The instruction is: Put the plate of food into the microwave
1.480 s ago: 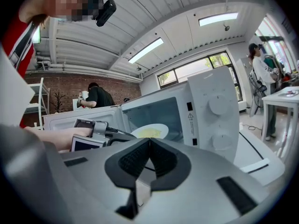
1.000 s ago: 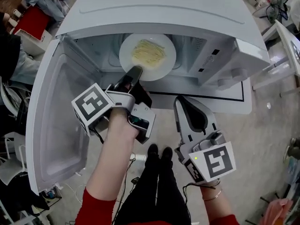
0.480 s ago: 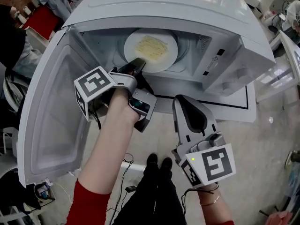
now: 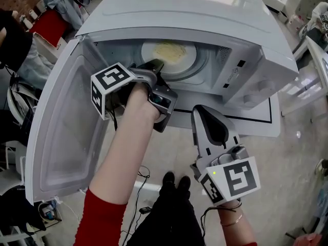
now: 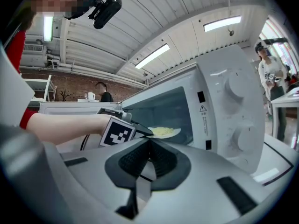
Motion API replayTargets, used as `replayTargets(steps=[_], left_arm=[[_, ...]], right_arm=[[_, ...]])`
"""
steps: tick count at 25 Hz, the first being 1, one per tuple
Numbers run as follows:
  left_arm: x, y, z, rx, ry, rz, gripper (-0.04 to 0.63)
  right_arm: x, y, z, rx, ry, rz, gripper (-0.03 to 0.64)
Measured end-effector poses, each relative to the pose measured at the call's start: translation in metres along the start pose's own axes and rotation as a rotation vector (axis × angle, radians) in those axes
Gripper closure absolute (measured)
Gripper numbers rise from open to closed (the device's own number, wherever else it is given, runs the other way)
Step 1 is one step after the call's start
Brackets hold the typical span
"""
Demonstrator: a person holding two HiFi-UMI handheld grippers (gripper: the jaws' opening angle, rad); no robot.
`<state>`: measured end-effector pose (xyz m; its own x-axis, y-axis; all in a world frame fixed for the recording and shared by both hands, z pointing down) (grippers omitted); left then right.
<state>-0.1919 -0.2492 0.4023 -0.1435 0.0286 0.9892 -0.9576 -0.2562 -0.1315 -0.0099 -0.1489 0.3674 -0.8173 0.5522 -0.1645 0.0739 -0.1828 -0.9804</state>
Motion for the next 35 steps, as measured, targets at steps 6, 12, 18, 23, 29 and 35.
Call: replayTargets(steps=[6, 12, 18, 23, 29, 35], left_arm=[[0.002, 0.004, 0.009, -0.009, 0.033, -0.001, 0.572], [0.008, 0.003, 0.011, 0.000, 0.066, -0.005, 0.572], [0.008, 0.005, 0.014, -0.003, 0.081, -0.006, 0.569], [0.008, 0.008, 0.019, 0.000, 0.102, -0.012, 0.555], [0.006, 0.012, 0.023, 0.033, 0.158, 0.064, 0.555], [0.003, 0.017, 0.025, 0.093, 0.231, 0.222, 0.523]], right_arm=[[-0.002, 0.004, 0.002, 0.000, -0.001, 0.003, 0.602], [-0.001, 0.006, 0.006, 0.002, 0.005, -0.015, 0.601], [0.001, 0.004, 0.010, 0.014, 0.005, -0.009, 0.601], [0.003, 0.004, 0.013, 0.022, 0.010, -0.010, 0.602], [0.003, 0.006, 0.015, 0.029, 0.008, -0.014, 0.601], [0.004, 0.010, 0.016, 0.031, 0.008, -0.012, 0.601]])
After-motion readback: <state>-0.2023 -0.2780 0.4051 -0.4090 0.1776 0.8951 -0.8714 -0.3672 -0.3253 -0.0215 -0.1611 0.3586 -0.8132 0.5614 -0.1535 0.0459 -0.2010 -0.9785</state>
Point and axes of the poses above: the fingertips, and each gripper's own axes: z forward along the fingers, x to its left, y out of its top, the point moved 6 cm from there along -z, backward along the fingers, and after that the axes turned 11 degrees about -y, right-handed, at the moved point
